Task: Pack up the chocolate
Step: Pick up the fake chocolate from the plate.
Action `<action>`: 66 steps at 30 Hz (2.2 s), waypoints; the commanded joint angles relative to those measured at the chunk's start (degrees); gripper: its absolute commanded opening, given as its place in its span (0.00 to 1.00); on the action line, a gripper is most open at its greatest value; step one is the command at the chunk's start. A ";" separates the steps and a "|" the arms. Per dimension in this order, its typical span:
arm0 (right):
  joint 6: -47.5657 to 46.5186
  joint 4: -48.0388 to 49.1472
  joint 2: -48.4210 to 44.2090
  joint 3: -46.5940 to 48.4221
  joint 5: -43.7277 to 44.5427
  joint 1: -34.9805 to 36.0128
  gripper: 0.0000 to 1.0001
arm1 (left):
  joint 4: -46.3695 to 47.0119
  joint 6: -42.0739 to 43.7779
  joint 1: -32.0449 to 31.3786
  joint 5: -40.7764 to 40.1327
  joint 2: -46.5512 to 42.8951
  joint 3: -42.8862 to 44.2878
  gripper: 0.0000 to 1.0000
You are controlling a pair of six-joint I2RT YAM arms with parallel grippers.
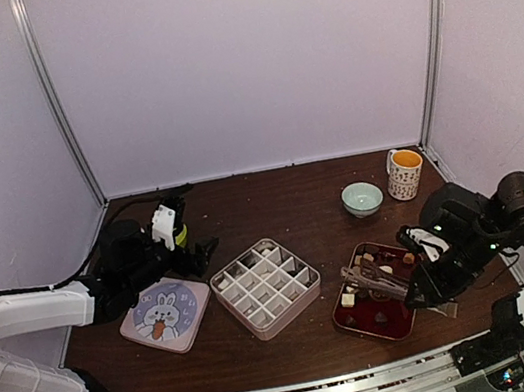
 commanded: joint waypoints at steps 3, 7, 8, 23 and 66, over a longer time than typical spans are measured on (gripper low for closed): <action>3.86 -1.51 -0.92 -1.79 -0.39 -0.46 0.33 | 1.90 0.43 -0.24 0.18 0.33 1.48 0.98; 4.00 -1.94 -1.01 -2.44 -0.63 -0.47 0.33 | 1.97 0.39 -0.28 0.08 0.33 1.48 0.98; 4.02 -2.11 -1.01 -2.71 -0.64 -0.45 0.33 | 1.99 0.30 -0.24 0.13 0.33 1.48 0.98; 3.03 -0.67 0.59 -4.20 -1.66 -0.50 0.34 | 1.99 0.40 -0.28 0.08 0.46 1.43 0.98; 1.43 -0.77 1.36 -2.31 -0.31 -2.70 0.23 | 1.99 0.45 -0.24 0.12 0.50 1.48 0.98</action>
